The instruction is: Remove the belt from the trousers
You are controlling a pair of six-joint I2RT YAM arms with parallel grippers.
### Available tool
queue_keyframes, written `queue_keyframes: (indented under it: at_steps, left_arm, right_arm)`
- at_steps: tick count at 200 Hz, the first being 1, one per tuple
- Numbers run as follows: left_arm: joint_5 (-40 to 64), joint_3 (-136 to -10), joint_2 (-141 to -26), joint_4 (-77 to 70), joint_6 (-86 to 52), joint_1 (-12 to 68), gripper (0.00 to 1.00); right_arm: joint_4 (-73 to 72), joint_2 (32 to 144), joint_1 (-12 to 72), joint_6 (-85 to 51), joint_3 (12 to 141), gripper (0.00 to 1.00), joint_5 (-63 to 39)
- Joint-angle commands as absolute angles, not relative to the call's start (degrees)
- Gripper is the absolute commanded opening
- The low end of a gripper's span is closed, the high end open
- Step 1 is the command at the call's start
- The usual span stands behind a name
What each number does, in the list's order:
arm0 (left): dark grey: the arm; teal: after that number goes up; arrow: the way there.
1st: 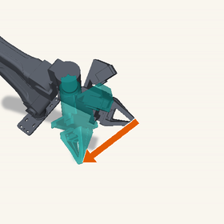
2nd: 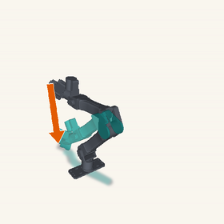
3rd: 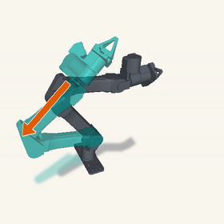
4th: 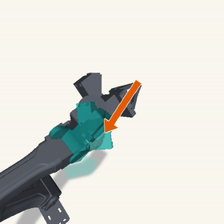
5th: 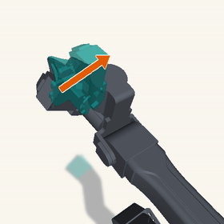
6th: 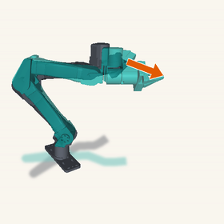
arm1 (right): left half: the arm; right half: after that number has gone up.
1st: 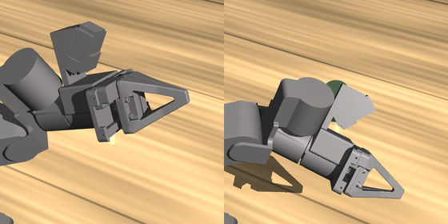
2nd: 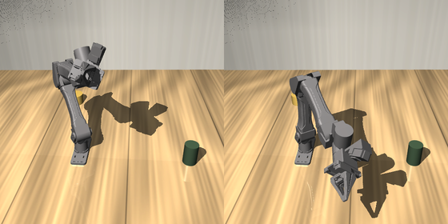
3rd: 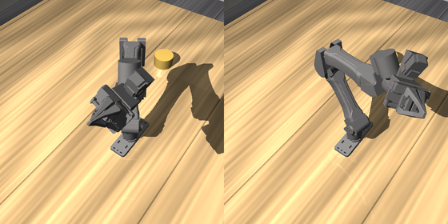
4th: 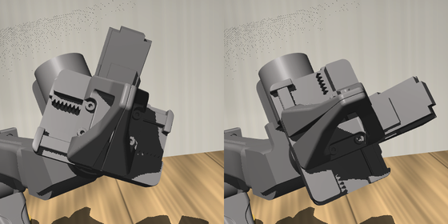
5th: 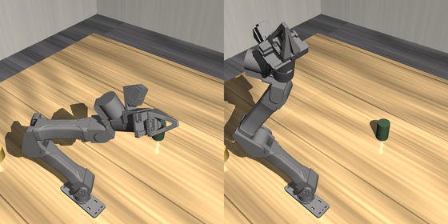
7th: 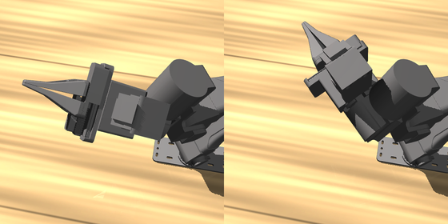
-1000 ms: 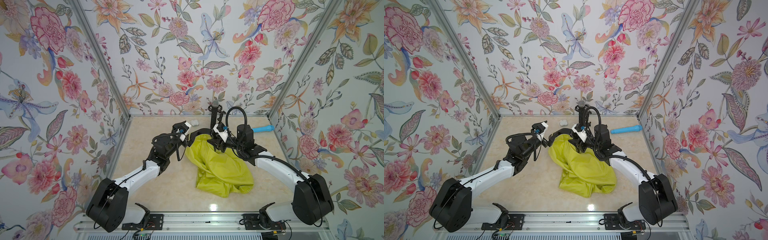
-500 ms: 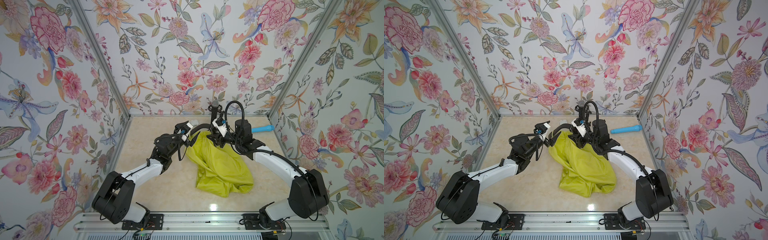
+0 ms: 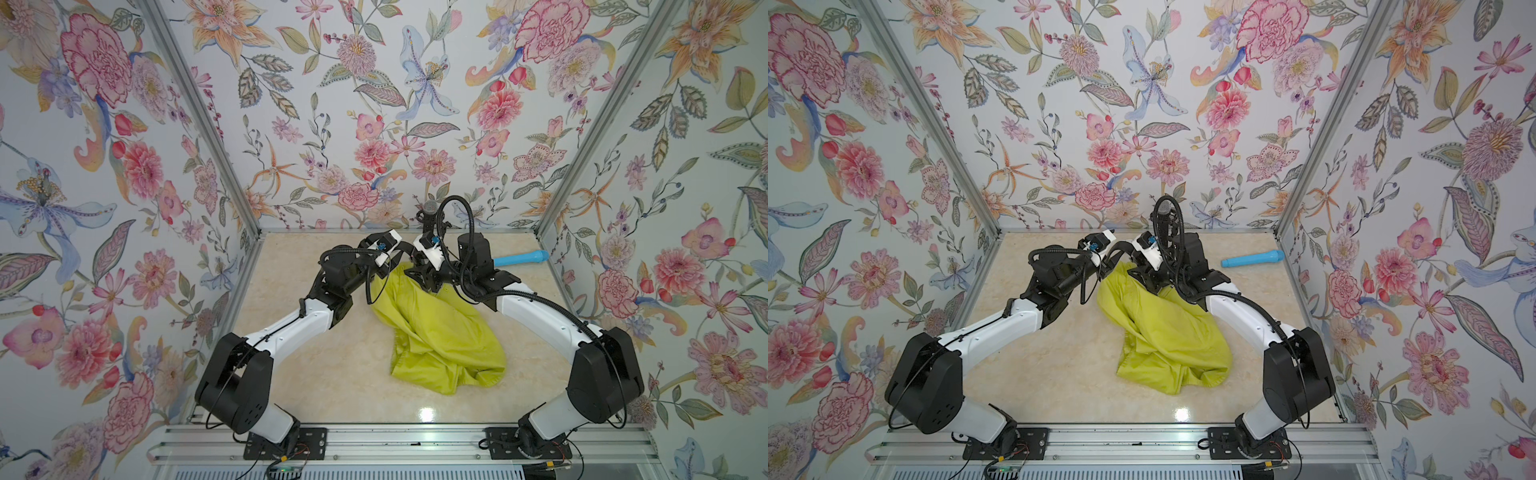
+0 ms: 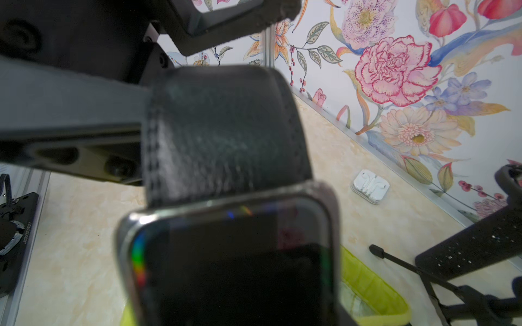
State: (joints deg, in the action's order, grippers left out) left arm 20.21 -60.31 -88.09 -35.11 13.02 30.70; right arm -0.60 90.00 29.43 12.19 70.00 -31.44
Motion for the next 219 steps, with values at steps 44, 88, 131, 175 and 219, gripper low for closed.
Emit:
queue_keyframes:
  at_steps: [44, 88, 131, 175, 219]
  left_arm:
    - [20.8, -64.1, -84.5, -28.2, 10.0, 28.6, 0.0]
    - [11.3, -79.6, -83.8, -9.9, 13.9, 28.6, 0.0]
    - [9.5, -90.1, -85.2, -2.8, 11.8, 28.7, 0.0]
    - [4.8, -88.9, -86.6, 1.5, 12.3, 29.4, 0.0]
    - [3.8, -85.4, -87.5, 1.7, 8.0, 29.8, 0.0]
  right_arm:
    - [0.8, 90.6, 31.1, 11.4, 73.9, 0.31, -36.0]
    - [-6.1, 88.1, 30.9, 7.5, 68.7, 0.69, -30.8]
    - [-31.1, 89.4, 30.9, -4.9, 53.2, 0.63, -21.2]
    - [-36.0, 89.2, 32.1, -8.5, 50.0, 0.65, -20.0]
    - [-31.9, 78.5, 38.9, 5.7, 49.0, 0.76, -4.3]
